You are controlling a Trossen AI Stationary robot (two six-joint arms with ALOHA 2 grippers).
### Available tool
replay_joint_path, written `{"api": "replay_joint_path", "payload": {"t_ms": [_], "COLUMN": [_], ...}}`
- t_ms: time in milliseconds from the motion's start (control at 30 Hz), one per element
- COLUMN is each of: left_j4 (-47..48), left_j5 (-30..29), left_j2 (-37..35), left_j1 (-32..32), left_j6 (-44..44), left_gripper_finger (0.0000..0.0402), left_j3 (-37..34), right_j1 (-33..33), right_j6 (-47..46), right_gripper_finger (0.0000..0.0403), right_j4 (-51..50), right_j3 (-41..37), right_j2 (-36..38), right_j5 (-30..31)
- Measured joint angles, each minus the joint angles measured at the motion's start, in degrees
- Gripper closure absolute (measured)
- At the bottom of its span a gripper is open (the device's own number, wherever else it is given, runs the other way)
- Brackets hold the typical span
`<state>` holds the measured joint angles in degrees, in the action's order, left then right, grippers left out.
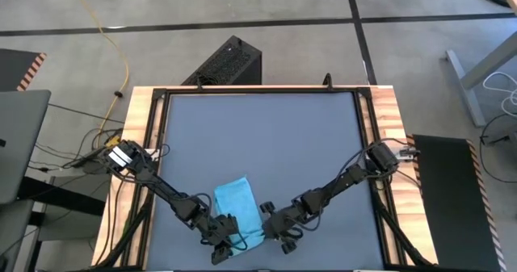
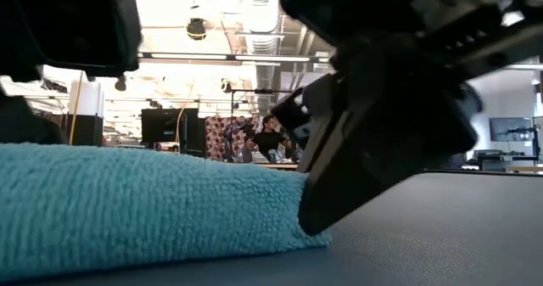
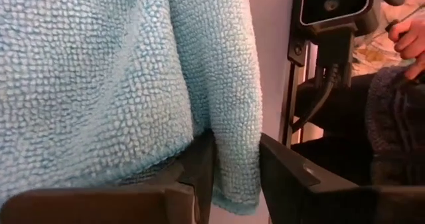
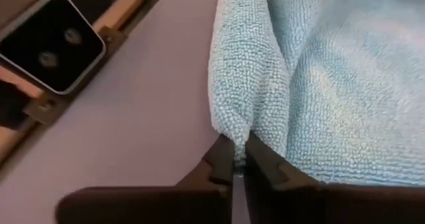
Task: Roll towel
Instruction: Roll the blue towel
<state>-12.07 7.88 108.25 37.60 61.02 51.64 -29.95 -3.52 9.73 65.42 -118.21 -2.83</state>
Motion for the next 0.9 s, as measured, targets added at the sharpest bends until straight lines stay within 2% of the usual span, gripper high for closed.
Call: {"api": "replay_joint_path", "payload": {"t_ms": [100,267,333,633,700,900], "left_j4": [0.9,4.1,4.8,2.5,2.5,2.1], "left_j5": [-0.2,-0.6,-2.6,-26.5,-28.6,-27.7], "left_j2": [-1.6,-4.7,-5.9,-8.0,-8.0,-8.0], "left_j1": [0.2,0.7,1.3,4.5,4.2,3.0], "left_j6": [-0.6,-1.7,-2.5,-15.6,-16.6,-17.0], "left_gripper_finger": [0.0302,0.0305,0.0306,0.0306,0.0306,0.0307], "left_j3": [0.0,-0.1,-0.1,0.0,0.0,0.0], "right_j1": [2.1,5.4,6.9,10.8,11.3,11.7], "right_j6": [-2.6,-8.1,-10.8,-19.5,-21.4,-27.3], "right_gripper_finger": [0.0382,0.0381,0.0377,0.0376,0.0375,0.0375], "right_j4": [0.1,1.1,1.8,2.5,2.5,2.5], "right_j3": [-0.1,-0.2,-0.3,-0.3,-0.3,-0.2], "right_j2": [0.4,0.4,0.4,0.4,0.4,0.5], "right_j5": [-6.7,-18.8,-22.1,-25.8,-26.0,-26.9]}}
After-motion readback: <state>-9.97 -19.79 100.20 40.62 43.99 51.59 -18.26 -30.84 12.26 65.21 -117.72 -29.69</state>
